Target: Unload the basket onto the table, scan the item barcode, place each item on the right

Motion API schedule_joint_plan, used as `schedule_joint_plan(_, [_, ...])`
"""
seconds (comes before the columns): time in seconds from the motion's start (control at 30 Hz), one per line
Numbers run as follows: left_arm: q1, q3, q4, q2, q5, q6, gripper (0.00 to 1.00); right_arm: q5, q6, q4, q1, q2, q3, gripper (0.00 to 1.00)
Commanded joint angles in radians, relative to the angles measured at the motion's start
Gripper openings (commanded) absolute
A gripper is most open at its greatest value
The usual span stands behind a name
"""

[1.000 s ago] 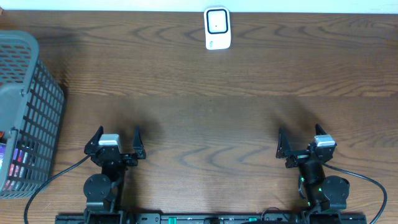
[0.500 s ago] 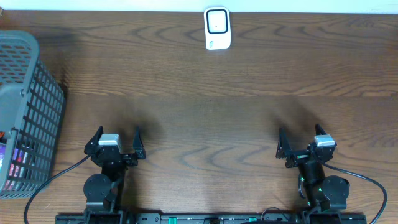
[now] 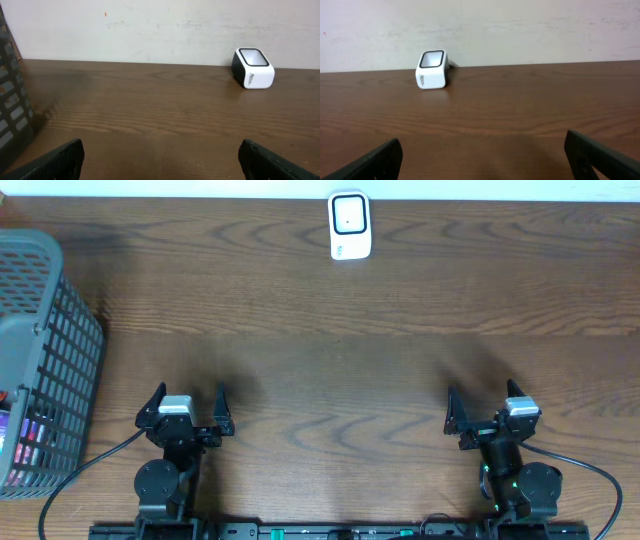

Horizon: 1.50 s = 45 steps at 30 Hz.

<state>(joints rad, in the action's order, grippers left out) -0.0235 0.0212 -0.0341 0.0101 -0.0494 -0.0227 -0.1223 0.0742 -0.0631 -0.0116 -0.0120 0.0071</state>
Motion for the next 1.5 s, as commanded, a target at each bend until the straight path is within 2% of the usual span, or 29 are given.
schedule_joint_plan(0.0, [-0.004, -0.017, -0.036, -0.006, 0.009, 0.005, 0.98, 0.008, -0.012, -0.004, -0.005, 0.005, -0.002, 0.99])
schedule_joint_plan(0.23, [-0.004, -0.017, -0.036, -0.006, 0.009, 0.005, 0.98, 0.008, -0.012, -0.004, -0.005, 0.005, -0.002, 0.99])
schedule_joint_plan(0.3, [-0.004, -0.017, 0.0, -0.006, -0.032, 0.006, 0.98, 0.008, -0.012, -0.004, -0.005, 0.005, -0.002, 0.99])
schedule_joint_plan(0.4, [-0.004, -0.017, 0.129, -0.006, -0.189, 0.009, 0.98, 0.008, -0.012, -0.004, -0.005, 0.005, -0.002, 0.99])
schedule_joint_plan(0.47, [-0.004, -0.017, 0.263, -0.006, -0.306, 0.009, 0.98, 0.008, -0.012, -0.004, -0.005, 0.005, -0.002, 0.99])
schedule_joint_plan(0.53, [-0.004, -0.017, 0.399, -0.006, -0.362, 0.009, 0.98, 0.008, -0.012, -0.004, -0.005, 0.005, -0.002, 0.99])
schedule_joint_plan(0.67, [-0.004, -0.015, 0.66, -0.005, -0.385, 0.009, 0.98, 0.008, -0.012, -0.004, -0.005, 0.005, -0.002, 0.99])
schedule_joint_plan(0.77, [-0.004, 0.021, 0.738, 0.01, -0.325, 0.008, 0.98, 0.008, -0.012, -0.004, -0.005, 0.005, -0.002, 0.99])
schedule_joint_plan(0.83, [-0.004, 0.065, 0.739, 0.04, -0.273, -0.01, 0.98, 0.008, -0.012, -0.004, -0.005, 0.005, -0.002, 0.99])
schedule_joint_plan(1.03, [-0.004, 0.257, 0.743, 0.234, -0.224, -0.203, 0.98, 0.008, -0.012, -0.004, -0.005, 0.005, -0.002, 0.99])
schedule_joint_plan(1.23, [-0.003, 0.517, 0.678, 0.569, 0.029, -0.163, 0.97, 0.008, -0.012, -0.004, -0.005, 0.005, -0.002, 0.99])
schedule_joint_plan(1.3, [0.016, 0.668, 0.566, 0.695, 0.039, -0.163, 0.98, 0.008, -0.012, -0.004, -0.005, 0.005, -0.002, 0.99])
schedule_joint_plan(1.4, [0.085, 0.982, 0.259, 0.904, 0.005, -0.151, 0.98, 0.008, -0.012, -0.004, -0.005, 0.005, -0.002, 0.99])
schedule_joint_plan(1.47, [0.156, 1.219, 0.035, 1.057, -0.082, -0.15, 0.98, 0.008, -0.012, -0.004, -0.005, 0.005, -0.002, 0.99])
